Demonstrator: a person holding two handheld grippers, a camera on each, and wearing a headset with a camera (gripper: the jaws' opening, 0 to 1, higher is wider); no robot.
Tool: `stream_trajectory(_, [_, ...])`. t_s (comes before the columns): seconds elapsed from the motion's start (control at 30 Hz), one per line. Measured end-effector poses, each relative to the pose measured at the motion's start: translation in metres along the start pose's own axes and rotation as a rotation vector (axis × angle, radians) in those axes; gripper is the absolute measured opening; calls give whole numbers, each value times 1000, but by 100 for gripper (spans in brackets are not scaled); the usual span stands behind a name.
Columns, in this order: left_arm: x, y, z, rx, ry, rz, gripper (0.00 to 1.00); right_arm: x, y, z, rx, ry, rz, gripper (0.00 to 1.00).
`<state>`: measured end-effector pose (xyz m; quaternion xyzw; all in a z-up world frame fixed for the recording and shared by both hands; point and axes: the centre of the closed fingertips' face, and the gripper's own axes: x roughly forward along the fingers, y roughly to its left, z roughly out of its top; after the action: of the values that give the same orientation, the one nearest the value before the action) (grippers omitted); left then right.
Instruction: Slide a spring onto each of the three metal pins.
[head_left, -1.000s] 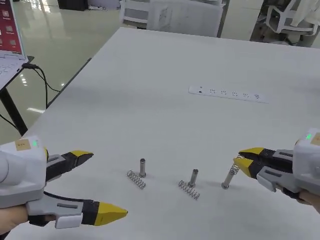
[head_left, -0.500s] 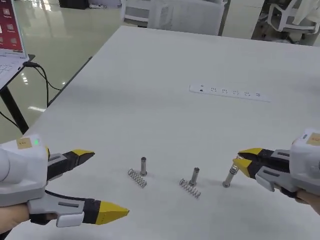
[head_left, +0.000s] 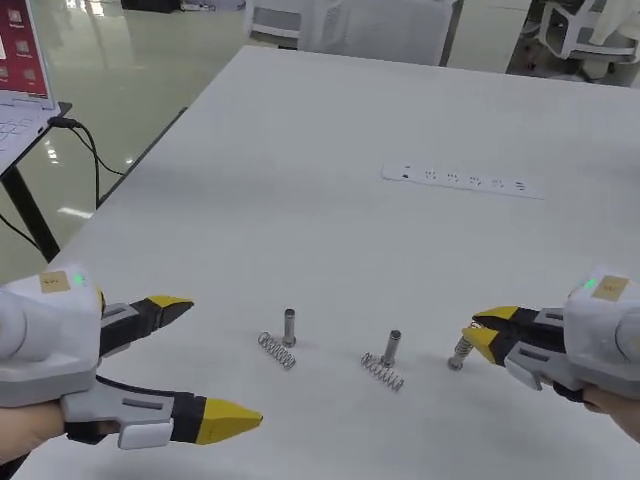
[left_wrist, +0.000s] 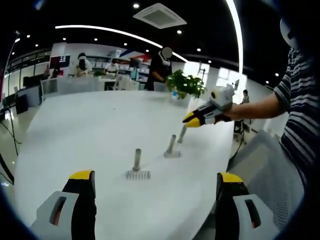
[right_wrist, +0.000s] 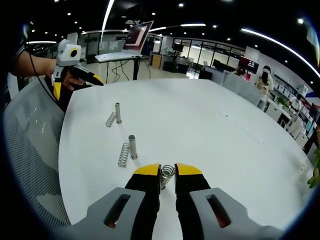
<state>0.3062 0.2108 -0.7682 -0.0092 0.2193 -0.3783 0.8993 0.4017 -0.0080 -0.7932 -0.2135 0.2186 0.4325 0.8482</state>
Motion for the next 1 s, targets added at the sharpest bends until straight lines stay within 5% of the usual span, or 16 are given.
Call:
stream_trajectory(0.43, [1,1,6,-4,-15,3,98,7,8,-22,-22,66,22,8])
stream_trajectory(1.0, [0,0,6,-3,-10,3,98,0,10,-12,-56,45,19,13])
